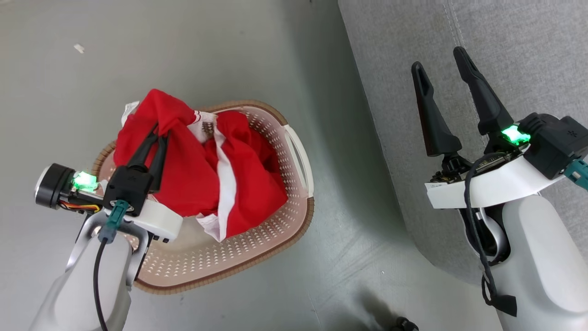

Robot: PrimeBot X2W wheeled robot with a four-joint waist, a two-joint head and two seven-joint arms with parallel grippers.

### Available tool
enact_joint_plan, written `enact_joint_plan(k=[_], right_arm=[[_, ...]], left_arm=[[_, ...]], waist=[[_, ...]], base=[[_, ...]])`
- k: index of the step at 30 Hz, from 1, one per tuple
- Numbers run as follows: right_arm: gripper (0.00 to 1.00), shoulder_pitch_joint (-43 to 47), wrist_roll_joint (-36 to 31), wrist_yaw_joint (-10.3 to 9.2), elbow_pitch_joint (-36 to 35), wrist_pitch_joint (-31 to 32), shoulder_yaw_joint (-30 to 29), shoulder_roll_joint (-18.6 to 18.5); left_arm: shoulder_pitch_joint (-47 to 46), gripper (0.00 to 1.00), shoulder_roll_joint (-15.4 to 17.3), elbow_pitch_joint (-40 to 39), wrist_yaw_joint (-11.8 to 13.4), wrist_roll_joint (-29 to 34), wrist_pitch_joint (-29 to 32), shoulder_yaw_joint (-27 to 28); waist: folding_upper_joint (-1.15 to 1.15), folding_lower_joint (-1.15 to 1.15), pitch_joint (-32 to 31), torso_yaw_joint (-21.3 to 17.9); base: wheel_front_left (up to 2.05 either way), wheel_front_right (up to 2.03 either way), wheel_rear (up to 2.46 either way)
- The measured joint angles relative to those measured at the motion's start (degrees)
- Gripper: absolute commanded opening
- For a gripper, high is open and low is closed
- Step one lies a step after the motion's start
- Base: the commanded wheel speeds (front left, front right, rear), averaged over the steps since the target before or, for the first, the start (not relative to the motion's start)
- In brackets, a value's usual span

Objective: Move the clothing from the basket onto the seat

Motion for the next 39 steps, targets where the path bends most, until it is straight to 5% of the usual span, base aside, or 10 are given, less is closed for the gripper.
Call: enact_joint_plan(k=[15,39], right_arm=[[1.0,0.27,-3.5,0.0,2.63,0.0,-1.03,-0.09],[1.0,8.4,-7.56,0.0,7.73,0.0,1.52,-0.18]], left_arm=[[3.89,0.0,0.49,-14.06,0.56,-3.07,-0.05,3.21],[10.26,0.0,3.64,-21.63,-1.18,-5.03,0.87,4.05]], waist=[[0.0,0.0,-7.25,3.82],[0.0,0.0,-22.4,8.61]], base=[[0.0,0.0,0.0],[0.0,0.0,0.0]])
